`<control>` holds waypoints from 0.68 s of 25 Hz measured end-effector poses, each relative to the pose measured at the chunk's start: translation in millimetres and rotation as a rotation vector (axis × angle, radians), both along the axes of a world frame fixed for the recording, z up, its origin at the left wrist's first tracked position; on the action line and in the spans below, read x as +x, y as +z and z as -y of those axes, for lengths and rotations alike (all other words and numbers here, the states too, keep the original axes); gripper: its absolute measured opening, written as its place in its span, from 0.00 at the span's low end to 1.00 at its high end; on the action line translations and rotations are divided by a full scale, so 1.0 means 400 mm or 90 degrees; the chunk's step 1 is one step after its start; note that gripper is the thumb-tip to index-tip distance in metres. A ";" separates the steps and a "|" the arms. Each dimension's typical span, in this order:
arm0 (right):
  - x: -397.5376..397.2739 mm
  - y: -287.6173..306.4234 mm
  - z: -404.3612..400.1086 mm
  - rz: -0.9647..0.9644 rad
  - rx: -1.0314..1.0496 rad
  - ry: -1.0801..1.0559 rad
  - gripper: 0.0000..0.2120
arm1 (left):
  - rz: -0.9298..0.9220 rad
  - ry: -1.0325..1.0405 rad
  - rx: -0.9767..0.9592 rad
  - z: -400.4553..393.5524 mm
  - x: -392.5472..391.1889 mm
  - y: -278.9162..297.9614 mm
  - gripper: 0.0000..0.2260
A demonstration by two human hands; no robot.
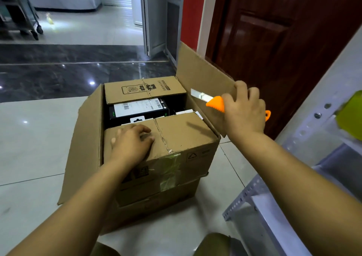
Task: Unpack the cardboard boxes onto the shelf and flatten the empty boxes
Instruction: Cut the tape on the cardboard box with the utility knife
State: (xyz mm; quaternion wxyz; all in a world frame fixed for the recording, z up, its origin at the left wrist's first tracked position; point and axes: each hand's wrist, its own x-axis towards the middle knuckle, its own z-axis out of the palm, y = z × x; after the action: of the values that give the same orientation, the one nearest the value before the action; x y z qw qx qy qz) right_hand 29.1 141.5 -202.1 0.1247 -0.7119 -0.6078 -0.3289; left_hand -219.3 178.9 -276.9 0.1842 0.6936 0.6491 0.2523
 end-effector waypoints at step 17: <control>0.025 -0.140 0.031 -0.645 -0.335 0.023 0.15 | -0.187 0.051 -0.083 -0.069 -0.060 0.010 0.31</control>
State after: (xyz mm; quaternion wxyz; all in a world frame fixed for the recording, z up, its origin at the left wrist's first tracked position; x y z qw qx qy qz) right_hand 39.1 129.1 -258.2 0.2250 -0.7772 -0.5458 0.2180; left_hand -243.2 206.3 -272.8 0.1220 0.6830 0.7113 0.1126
